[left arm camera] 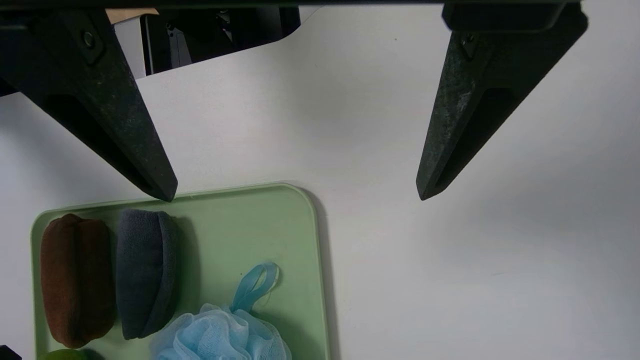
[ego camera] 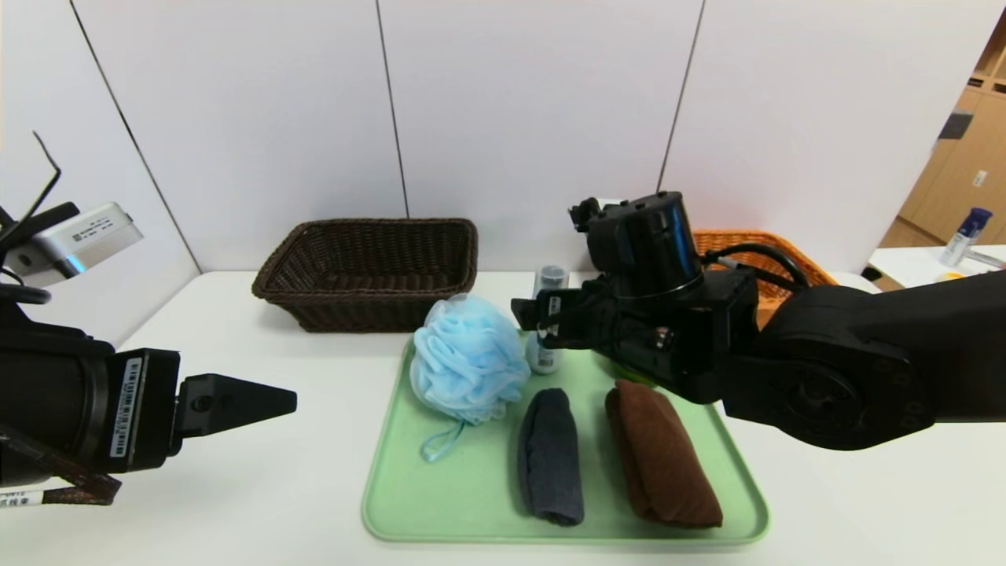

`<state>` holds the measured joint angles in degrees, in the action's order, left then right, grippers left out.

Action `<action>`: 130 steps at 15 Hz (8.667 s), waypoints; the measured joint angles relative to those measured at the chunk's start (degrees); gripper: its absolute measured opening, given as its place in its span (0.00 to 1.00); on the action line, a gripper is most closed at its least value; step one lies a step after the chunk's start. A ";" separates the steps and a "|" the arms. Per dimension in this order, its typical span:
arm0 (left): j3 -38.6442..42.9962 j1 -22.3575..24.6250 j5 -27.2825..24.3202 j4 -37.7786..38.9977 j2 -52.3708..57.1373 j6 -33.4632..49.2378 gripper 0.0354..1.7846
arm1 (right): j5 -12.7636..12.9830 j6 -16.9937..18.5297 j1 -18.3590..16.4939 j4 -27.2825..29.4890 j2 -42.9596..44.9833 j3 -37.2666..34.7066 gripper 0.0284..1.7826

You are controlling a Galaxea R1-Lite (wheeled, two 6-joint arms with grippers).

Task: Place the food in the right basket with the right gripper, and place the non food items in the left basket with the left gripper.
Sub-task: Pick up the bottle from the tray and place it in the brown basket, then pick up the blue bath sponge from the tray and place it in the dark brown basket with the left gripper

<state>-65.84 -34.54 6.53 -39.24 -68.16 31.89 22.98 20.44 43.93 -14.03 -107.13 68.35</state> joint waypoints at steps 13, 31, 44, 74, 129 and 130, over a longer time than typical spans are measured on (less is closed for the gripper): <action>0.44 0.00 -0.04 0.09 0.72 -0.30 0.94 | 0.26 0.09 -1.29 -5.47 -6.16 1.02 0.95; 2.58 0.06 -0.04 0.05 1.54 -0.45 0.94 | 2.34 0.11 -2.01 -9.69 -11.06 3.12 0.92; 4.52 0.06 0.00 -0.02 2.83 -0.52 0.94 | 1.77 0.37 -1.93 -9.95 -9.37 2.86 0.27; 4.51 0.02 2.01 0.27 0.50 -1.46 0.94 | -15.15 -11.47 -1.13 -20.36 -31.45 43.91 0.27; -45.48 -5.89 7.70 -9.57 -58.75 -0.44 0.94 | -19.96 -9.58 -38.18 57.52 26.56 8.79 0.95; -45.68 -5.89 7.74 -9.51 -59.08 -0.44 0.94 | -20.24 -9.58 -38.18 57.49 26.70 8.63 0.95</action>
<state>-111.52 -40.42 14.28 -48.75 -127.23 31.45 2.74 10.86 5.75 43.46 -80.43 76.98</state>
